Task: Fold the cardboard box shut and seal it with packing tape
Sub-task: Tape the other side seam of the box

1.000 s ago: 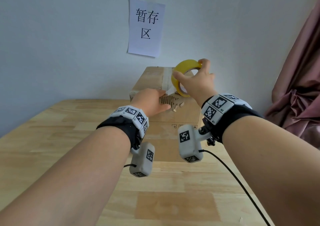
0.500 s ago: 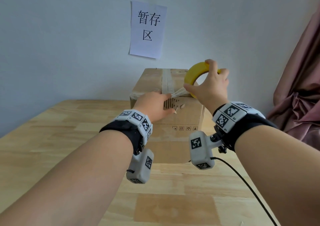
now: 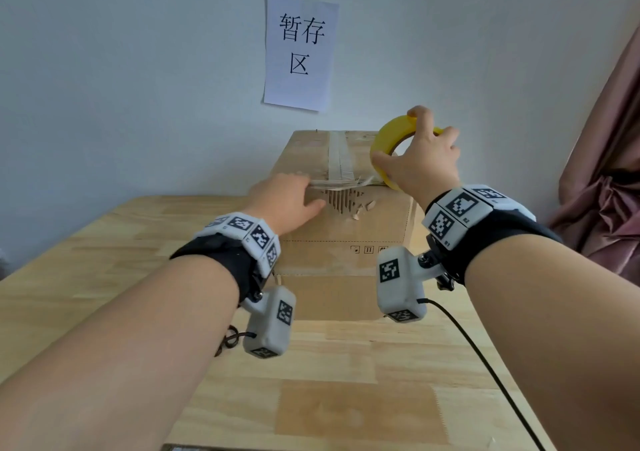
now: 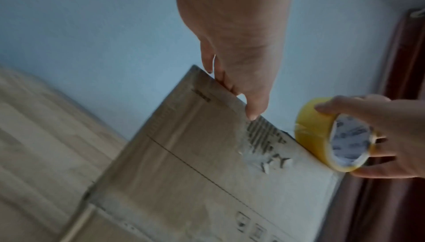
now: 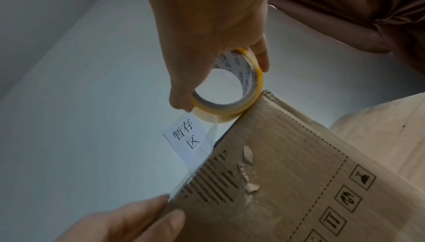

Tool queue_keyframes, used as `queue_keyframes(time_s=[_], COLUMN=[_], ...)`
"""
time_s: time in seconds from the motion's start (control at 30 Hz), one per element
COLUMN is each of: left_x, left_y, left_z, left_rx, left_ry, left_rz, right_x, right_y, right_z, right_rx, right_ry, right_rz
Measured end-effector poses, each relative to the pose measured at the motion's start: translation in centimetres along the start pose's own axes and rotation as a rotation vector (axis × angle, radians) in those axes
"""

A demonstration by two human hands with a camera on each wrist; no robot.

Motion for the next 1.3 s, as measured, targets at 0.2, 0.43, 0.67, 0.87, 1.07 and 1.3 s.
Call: queue_keyframes(time_s=[0.2,0.43,0.67,0.87,1.07,1.3], left_x=[-0.7,2.4,3.3,3.1,2.8,2.8], left_y=[-0.3,-0.4,-0.8,-1.6,-2.2,-1.8], left_z=[-1.7,3.7,3.9,4.0,3.8,4.4], left_rx=[0.091,-0.041,-0.108,-0.106,-0.138,-0.093], left_ry=[0.091,-0.185,-0.066,-0.109,-0.146,-0.149], left_rz=[-0.094,-0.092,0.035,0.04,0.061,0.09], right_x=[-0.3,0.0,0.9,1.1,0.9,1.5], right_y=[-0.2,-0.2,0.4,0.2,0.7,2.4], right_z=[0.0,0.5,0.9,1.2,-0.9,1.4], right_rx=[-0.008,0.007,0.066,0.224,0.167,0.062], right_ry=[0.004,0.018,0.0,-0.138,-0.014,0.007], right_rz=[0.033,0.019,-0.068,-0.095,-0.048,0.057])
Point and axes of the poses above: each hand's wrist, its own x-axis towards the middle knuckle, its own y-axis out of the back of the hand, z = x × y, the point moved 3 cm from there along x, towards the middle knuckle, and after that the axes turned 13 degrees about -y, right-handed, at the moved point
